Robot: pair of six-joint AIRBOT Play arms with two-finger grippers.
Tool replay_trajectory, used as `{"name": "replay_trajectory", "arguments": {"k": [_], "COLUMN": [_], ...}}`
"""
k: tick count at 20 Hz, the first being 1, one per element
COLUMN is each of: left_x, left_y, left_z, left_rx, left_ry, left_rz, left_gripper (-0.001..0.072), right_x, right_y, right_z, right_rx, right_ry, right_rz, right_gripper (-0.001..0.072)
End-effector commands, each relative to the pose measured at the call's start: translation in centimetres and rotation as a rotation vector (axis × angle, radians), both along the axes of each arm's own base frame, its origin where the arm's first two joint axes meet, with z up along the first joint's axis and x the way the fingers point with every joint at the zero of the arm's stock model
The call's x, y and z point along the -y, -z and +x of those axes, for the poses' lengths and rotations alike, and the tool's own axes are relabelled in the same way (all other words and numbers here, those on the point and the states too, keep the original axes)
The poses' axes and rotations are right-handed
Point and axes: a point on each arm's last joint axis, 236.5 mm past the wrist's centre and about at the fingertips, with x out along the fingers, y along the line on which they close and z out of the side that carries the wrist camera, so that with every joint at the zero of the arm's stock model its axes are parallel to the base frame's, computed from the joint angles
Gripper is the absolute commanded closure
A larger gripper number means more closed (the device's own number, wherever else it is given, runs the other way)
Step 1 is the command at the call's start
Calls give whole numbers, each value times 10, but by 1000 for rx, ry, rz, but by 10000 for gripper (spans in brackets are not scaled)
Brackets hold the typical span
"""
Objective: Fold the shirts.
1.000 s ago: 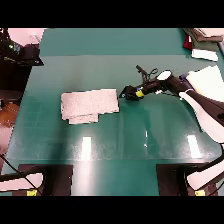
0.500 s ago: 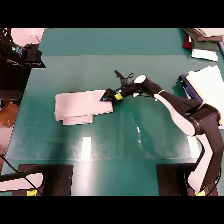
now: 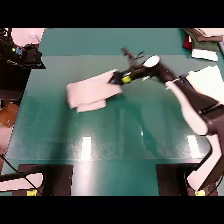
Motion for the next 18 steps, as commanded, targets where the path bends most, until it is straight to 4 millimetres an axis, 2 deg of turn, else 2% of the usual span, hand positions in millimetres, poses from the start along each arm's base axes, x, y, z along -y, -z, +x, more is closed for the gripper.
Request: {"name": "replay_trajectory", "arguments": {"k": [1, 4, 6, 8, 10, 12, 14, 17, 18], "left_x": [2, 17, 27, 42, 58, 72, 79, 79, 79], "left_y": [-1, -7, -9, -11, -12, -12, -12, -12, -12], "left_z": [2, 2, 3, 4, 2, -1, -3, -3, -3], "left_rx": [12, 22, 34, 47, 55, 59, 59, 57, 56], "left_ry": [7, 31, 50, 79, 114, 144, 161, 159, 159], "left_rz": [-8, -67, -73, -75, -77, -78, -76, -76, -76], "left_gripper": [687, 686, 686, 687, 686, 687, 686, 687, 686], "right_x": [136, 257, 325, 381, 424, 452, 468, 483, 481], "right_y": [-33, -76, -97, -102, -103, -110, -125, -160, -177], "right_z": [33, 47, 47, 41, 35, 35, 39, 41, 40], "right_rx": [75, 141, 170, 163, 154, 173, 216, 292, 330], "right_ry": [172, 392, 528, 632, 715, 788, 844, 887, 864], "right_rz": [-189, -255, -271, -281, -282, -258, -195, -127, -127], "right_gripper": [700, 700, 700, 700, 700, 700, 700, 700, 700]}}
